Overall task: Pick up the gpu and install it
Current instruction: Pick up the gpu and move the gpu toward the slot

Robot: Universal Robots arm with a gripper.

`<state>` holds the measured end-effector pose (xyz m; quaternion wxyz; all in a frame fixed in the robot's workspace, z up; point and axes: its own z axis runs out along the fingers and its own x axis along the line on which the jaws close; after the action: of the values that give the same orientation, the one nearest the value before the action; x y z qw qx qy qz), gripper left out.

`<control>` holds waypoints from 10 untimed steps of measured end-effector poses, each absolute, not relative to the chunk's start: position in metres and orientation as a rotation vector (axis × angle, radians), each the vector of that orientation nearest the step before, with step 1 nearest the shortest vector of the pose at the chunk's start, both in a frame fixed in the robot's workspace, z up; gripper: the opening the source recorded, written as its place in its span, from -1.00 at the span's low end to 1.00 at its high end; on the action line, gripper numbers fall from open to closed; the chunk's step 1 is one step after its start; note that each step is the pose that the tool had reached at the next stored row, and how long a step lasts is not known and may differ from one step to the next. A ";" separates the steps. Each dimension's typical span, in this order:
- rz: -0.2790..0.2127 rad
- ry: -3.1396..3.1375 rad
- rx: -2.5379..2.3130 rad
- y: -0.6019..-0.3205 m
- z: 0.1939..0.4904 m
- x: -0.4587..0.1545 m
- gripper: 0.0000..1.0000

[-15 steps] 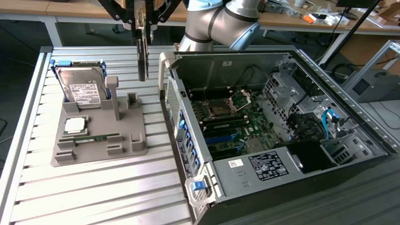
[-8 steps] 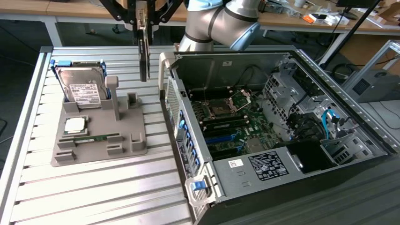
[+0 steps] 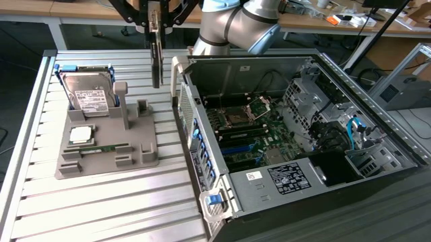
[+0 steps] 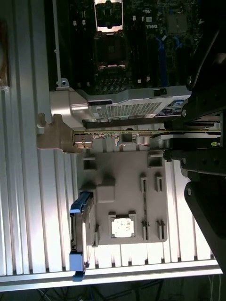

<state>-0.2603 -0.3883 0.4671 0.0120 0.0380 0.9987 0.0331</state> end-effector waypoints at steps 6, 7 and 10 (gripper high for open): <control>0.103 3.114 0.119 -0.389 0.467 -0.258 -0.45; 0.103 3.114 0.119 -0.389 0.467 -0.258 -0.45; 0.103 3.114 0.118 -0.390 0.467 -0.257 -0.45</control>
<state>-0.2570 -0.3899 0.4671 0.0120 0.0380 0.9987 0.0330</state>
